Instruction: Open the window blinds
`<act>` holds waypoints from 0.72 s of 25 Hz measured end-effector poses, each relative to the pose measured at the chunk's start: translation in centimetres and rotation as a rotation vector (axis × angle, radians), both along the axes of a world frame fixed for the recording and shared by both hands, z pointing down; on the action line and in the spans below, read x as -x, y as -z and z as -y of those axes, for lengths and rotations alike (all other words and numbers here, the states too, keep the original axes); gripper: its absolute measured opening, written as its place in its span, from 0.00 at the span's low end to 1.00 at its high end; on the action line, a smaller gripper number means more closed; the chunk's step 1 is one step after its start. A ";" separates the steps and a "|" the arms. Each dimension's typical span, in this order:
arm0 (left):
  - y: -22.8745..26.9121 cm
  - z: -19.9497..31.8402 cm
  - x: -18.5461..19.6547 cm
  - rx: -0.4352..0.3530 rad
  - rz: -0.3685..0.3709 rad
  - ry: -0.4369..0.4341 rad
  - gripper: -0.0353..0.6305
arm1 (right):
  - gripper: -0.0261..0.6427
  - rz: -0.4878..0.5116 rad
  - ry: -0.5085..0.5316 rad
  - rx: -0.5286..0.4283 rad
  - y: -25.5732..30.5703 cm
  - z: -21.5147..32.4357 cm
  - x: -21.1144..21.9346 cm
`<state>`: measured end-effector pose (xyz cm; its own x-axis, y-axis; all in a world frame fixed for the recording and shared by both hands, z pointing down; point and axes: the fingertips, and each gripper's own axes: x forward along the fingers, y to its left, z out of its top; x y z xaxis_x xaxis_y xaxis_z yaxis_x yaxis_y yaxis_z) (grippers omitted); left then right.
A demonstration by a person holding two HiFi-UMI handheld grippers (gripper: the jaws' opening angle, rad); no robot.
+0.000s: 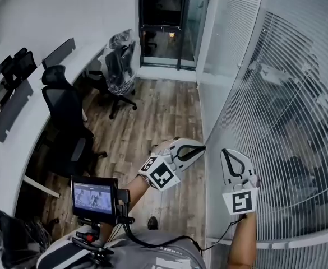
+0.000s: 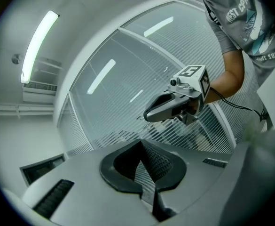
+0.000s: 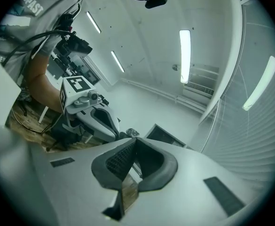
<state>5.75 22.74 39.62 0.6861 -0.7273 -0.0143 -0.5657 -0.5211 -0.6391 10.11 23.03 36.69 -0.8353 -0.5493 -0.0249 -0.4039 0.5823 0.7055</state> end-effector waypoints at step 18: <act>-0.3 16.0 11.6 0.061 -0.054 0.051 0.06 | 0.04 -0.019 0.002 0.052 0.4 17.0 10.7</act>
